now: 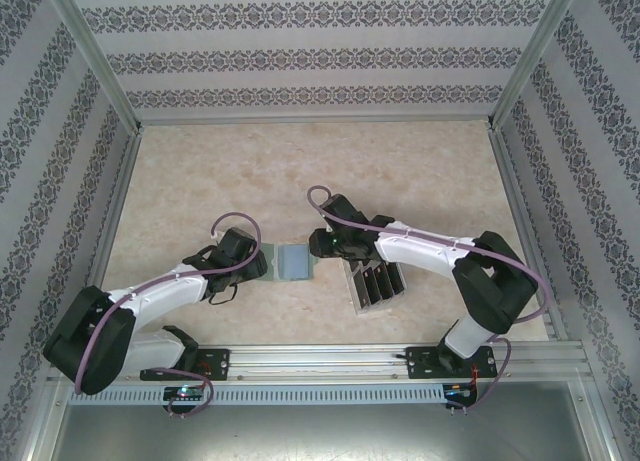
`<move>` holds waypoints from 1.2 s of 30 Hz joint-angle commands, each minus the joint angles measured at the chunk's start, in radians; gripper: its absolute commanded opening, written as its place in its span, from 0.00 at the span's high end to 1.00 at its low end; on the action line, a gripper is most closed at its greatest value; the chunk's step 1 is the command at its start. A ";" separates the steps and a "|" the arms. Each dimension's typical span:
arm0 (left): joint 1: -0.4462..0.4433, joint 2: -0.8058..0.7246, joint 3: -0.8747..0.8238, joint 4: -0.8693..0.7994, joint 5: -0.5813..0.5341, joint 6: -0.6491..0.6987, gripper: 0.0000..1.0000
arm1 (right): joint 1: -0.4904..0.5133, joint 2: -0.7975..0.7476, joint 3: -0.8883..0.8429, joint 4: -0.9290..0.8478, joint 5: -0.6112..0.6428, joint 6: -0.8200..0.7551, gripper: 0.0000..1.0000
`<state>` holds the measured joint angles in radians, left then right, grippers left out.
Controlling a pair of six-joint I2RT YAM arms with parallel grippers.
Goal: Put the credit cards into the card holder
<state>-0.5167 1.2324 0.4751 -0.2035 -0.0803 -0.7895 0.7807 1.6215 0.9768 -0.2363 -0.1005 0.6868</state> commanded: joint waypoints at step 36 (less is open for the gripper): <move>0.005 -0.005 -0.055 0.029 0.017 -0.022 0.31 | 0.104 0.279 0.122 0.048 -0.074 0.077 0.47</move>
<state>-0.5167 1.2118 0.4427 -0.1898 -0.0799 -0.7929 0.8921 1.8622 1.1042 -0.2039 -0.1482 0.7387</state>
